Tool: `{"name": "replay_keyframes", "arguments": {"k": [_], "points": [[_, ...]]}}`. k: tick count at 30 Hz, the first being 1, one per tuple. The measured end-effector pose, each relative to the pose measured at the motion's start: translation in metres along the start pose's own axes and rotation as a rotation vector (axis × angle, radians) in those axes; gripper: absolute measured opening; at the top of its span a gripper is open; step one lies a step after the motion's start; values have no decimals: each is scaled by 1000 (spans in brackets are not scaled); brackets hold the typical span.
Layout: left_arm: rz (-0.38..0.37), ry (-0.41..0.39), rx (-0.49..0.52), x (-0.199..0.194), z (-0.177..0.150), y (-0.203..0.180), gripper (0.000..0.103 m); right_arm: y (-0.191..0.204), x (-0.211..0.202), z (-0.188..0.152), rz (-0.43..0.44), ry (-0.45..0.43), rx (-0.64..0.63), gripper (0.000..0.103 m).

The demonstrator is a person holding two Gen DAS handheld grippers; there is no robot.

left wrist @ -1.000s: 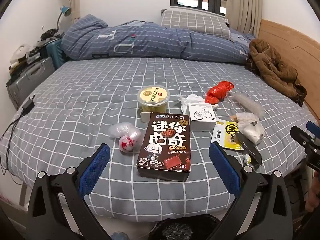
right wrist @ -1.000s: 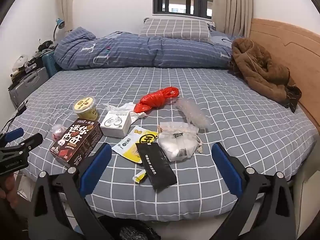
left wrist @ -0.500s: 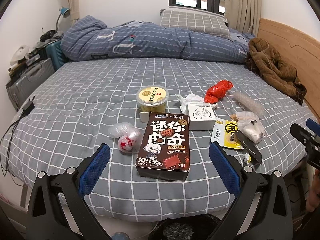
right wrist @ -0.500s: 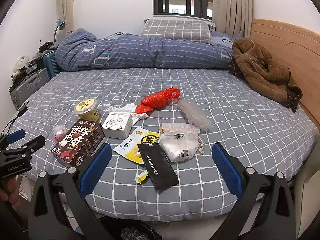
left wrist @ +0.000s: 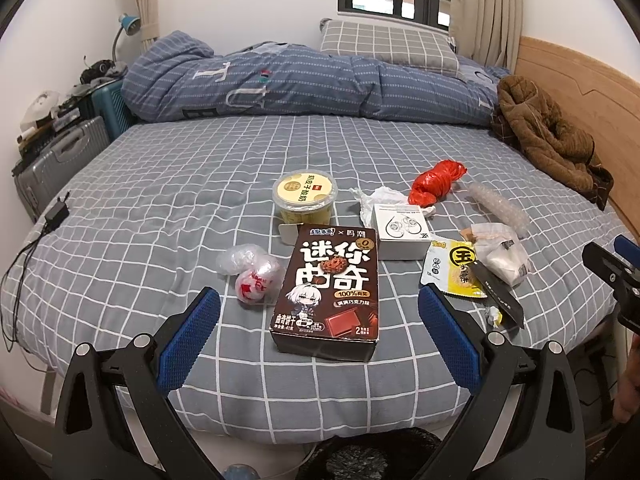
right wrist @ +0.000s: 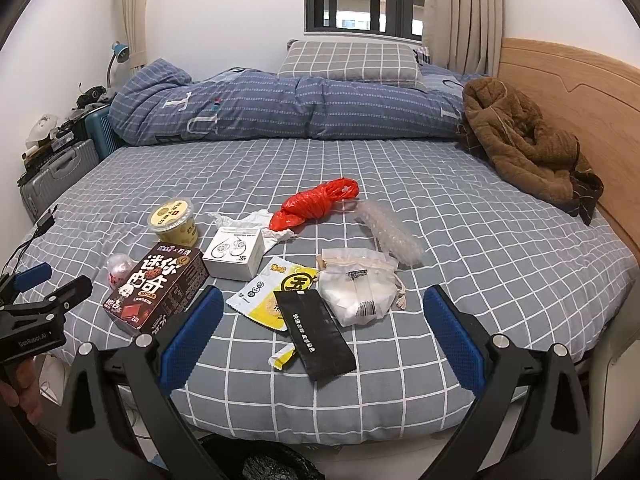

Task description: Collect trash

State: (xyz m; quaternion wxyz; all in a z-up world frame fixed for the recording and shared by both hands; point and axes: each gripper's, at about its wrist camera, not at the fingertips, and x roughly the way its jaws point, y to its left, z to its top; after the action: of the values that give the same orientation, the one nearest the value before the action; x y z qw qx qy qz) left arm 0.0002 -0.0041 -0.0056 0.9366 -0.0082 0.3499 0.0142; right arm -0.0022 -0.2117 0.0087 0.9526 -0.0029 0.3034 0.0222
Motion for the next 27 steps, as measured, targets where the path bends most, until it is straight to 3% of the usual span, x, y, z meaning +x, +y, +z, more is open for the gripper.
{"name": "replay_keyframes", "arguments": {"k": [27], "points": [[-3, -3, -5, 0, 0, 0, 97, 0, 0, 0, 1, -4, 2, 96]]}}
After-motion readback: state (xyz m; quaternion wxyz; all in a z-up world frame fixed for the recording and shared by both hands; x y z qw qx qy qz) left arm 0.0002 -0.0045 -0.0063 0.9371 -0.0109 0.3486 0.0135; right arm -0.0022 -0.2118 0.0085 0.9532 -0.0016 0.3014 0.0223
